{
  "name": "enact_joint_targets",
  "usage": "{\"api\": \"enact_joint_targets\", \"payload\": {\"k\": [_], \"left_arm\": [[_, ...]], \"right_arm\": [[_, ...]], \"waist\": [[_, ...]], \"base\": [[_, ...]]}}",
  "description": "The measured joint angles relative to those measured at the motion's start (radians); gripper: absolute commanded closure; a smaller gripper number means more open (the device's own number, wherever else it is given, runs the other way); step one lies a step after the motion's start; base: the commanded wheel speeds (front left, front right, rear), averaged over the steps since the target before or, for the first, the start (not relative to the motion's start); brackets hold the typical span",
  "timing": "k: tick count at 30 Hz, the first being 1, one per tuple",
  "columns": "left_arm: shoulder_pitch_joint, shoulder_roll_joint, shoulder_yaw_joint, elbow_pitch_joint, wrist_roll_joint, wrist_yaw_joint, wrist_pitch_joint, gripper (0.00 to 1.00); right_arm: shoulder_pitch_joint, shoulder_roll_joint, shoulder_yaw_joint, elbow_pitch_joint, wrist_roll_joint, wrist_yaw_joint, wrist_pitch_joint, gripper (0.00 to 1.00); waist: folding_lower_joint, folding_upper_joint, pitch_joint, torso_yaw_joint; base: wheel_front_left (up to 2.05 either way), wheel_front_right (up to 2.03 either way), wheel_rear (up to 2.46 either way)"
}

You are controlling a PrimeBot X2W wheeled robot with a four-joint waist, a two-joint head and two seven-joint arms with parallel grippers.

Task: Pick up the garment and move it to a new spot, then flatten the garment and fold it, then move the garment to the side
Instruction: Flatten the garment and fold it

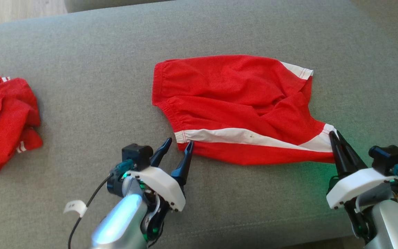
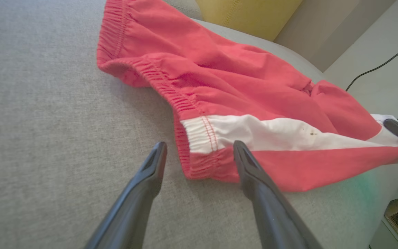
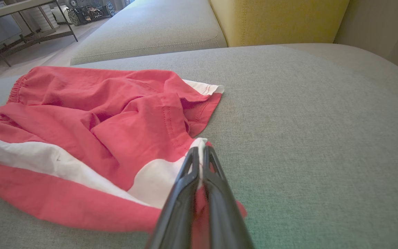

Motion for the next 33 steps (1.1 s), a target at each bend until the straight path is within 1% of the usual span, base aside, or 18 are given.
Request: {"api": "enact_joint_targets", "payload": {"k": [7, 8, 9, 10, 16, 21, 23, 27, 28, 33], "left_arm": [[-0.035, 0.0, -0.013, 0.0, -0.006, 0.0, 0.0, 0.0], [-0.037, 0.0, -0.013, 0.0, -0.006, 0.0, 0.0, 0.15], [-0.038, 0.0, -0.014, 0.0, -0.006, 0.0, 0.0, 0.58], [-0.038, 0.0, -0.016, 0.001, -0.006, 0.0, 0.0, 1.0], [-0.043, 0.0, -0.019, 0.006, -0.002, -0.013, 0.0, 1.0], [-0.043, 0.002, 0.01, -0.046, 0.051, -0.007, 0.0, 1.0], [-0.043, 0.01, 0.024, -0.076, 0.069, -0.007, 0.0, 1.0], [-0.031, 0.043, 0.045, -0.158, 0.11, -0.009, 0.0, 1.0], [-0.031, 0.043, 0.045, -0.158, 0.11, -0.009, 0.0, 1.0], [-0.031, 0.087, 0.055, -0.245, 0.118, -0.009, 0.003, 1.0]], "right_arm": [[-0.022, 0.0, 0.006, 0.005, 0.0, 0.0, -0.003, 1.0], [-0.027, 0.0, 0.007, 0.005, 0.0, 0.0, -0.003, 1.0], [-0.031, 0.0, 0.008, 0.005, 0.0, 0.0, -0.003, 1.0], [-0.033, 0.0, 0.009, 0.005, 0.0, 0.0, -0.005, 1.0], [-0.04, 0.0, 0.009, 0.013, -0.006, 0.0, -0.014, 1.0], [-0.043, -0.004, 0.01, 0.012, -0.009, 0.0, -0.038, 1.0], [-0.049, -0.013, 0.017, 0.01, -0.008, 0.0, -0.049, 1.0], [-0.116, -0.045, 0.035, -0.015, 0.042, 0.0, -0.07, 1.0], [-0.116, -0.045, 0.035, -0.015, 0.042, 0.0, -0.07, 1.0], [-0.2, -0.066, 0.041, -0.03, 0.118, 0.0, -0.095, 1.0]], "waist": [[0.0, 0.0, 0.018, -0.002], [0.0, 0.0, 0.02, -0.003], [0.0, 0.0, 0.022, -0.004], [0.0, 0.0, 0.024, -0.004], [0.0, 0.0, 0.023, 0.001], [0.0, 0.0, 0.014, 0.016], [0.0, 0.0, 0.002, 0.023], [0.0, 0.0, -0.042, 0.043], [0.0, 0.0, -0.042, 0.043], [0.0, 0.0, -0.094, 0.063]], "base": [[0.0, 0.0, 0.0], [0.0, 0.0, 0.0], [0.0, 0.0, 0.0], [0.0, 0.0, 0.0], [0.0, 0.0, 0.0], [0.0, 0.0, 0.0], [0.0, 0.0, 0.0], [0.0, 0.0, 0.0], [0.0, 0.0, 0.0], [0.0, 0.0, 0.0]]}}
